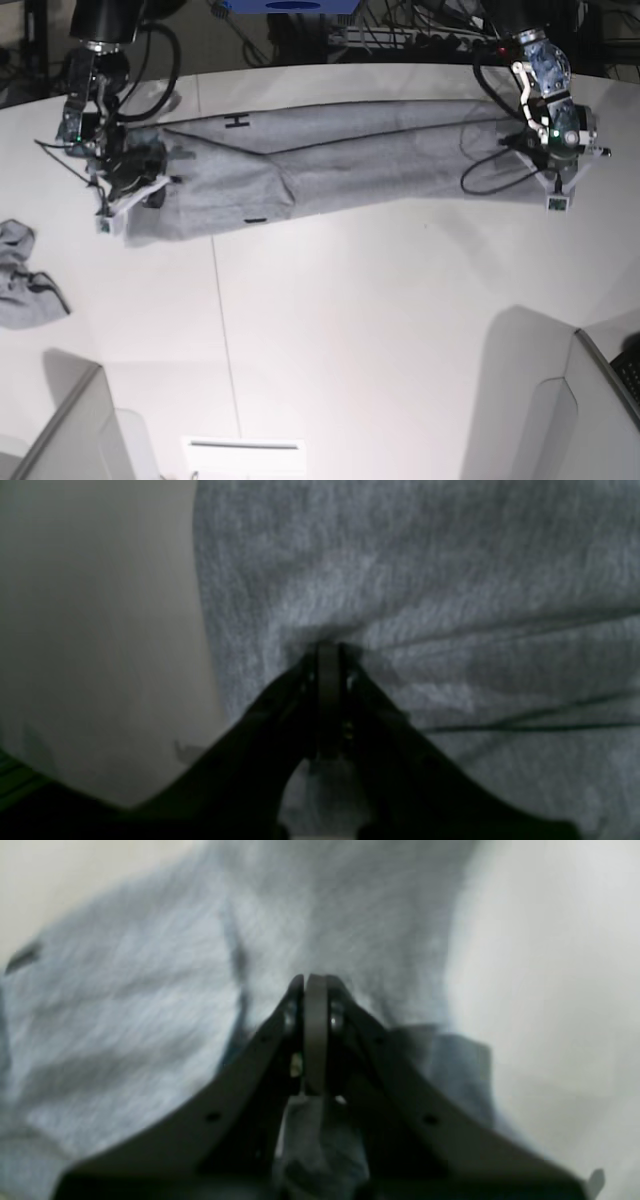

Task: Fold the T-shirt properly
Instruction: 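Release the hem and lower both grippers onto the folded strip's ends, then grasp the strip end near the left gripper with the left gripper, then fold the held strip end toward the right gripper with the left gripper, then release the fold and move the left gripper away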

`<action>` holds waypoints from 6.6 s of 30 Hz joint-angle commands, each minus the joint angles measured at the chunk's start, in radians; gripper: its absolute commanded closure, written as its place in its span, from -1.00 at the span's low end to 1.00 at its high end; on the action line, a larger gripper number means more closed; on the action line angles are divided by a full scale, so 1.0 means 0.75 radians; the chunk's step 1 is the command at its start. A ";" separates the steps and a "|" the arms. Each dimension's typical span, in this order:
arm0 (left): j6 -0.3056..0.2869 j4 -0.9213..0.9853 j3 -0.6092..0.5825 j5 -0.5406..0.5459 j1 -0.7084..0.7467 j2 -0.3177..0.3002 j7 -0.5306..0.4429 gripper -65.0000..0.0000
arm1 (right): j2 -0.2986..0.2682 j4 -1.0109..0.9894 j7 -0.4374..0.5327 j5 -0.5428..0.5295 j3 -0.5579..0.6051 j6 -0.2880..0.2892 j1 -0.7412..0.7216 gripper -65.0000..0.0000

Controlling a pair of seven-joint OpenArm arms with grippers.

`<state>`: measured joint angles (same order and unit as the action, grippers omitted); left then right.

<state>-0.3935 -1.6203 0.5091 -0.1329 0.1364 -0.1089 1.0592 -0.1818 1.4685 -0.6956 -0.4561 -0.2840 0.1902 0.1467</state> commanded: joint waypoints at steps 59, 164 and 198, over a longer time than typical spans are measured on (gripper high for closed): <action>-0.217 0.504 0.200 1.007 -0.087 -0.359 0.013 1.00 | 0.108 0.678 -0.078 0.065 0.142 -0.052 0.229 1.00; -0.039 -0.179 -0.843 0.847 -0.054 0.228 0.117 -0.52 | 0.162 0.559 -0.080 0.067 0.007 -0.048 0.192 1.00; 0.069 0.067 -0.727 0.375 -0.066 -0.177 -0.071 1.00 | -0.063 0.267 -0.749 -0.721 -0.514 -0.044 0.035 -0.09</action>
<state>-0.3767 -1.5852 -0.0452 0.2481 0.0769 -0.2176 0.9051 -0.2108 1.6466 -1.2720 -0.9726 -0.6651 0.1555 0.1818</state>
